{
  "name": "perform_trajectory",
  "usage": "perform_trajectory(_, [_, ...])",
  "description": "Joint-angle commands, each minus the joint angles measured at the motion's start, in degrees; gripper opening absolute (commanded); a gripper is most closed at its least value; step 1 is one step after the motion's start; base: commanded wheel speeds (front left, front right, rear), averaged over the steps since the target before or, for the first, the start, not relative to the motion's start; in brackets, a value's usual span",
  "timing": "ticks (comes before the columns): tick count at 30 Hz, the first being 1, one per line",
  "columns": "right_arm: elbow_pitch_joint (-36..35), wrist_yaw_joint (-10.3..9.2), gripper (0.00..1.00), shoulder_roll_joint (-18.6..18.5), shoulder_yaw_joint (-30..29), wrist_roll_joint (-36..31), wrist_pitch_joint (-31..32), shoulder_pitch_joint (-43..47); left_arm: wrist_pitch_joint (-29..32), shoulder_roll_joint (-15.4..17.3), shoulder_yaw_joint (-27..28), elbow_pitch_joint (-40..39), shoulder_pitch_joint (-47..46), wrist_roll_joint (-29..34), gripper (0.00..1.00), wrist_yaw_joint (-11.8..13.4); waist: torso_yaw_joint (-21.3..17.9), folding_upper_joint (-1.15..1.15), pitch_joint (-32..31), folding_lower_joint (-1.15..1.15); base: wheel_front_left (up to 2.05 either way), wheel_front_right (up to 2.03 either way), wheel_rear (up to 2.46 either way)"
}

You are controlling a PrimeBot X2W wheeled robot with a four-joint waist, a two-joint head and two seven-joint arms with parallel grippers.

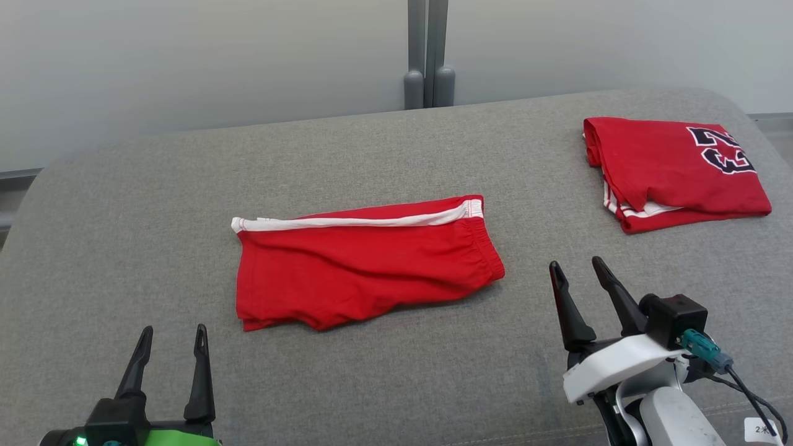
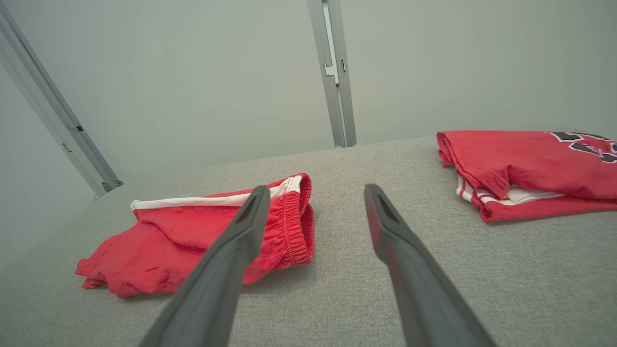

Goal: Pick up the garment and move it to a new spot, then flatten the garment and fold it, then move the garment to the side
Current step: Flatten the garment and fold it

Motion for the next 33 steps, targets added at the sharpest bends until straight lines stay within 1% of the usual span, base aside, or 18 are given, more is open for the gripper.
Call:
perform_trajectory(1, [0.02,0.0,1.0,0.17,-0.08,-0.52,0.23,0.23,0.04,-0.25,0.05,0.15,-0.07,0.39,1.0,-0.05,-0.1,0.0,0.08,0.0,0.0,0.0,0.0])
perform_trajectory(33, [-0.44,0.0,1.0,0.51,0.27,-0.96,0.77,0.22,0.04,-0.61,0.43,0.64,-1.06,1.1,1.0,-0.17,-0.85,0.0,0.21,0.0,0.0,0.0,0.0])
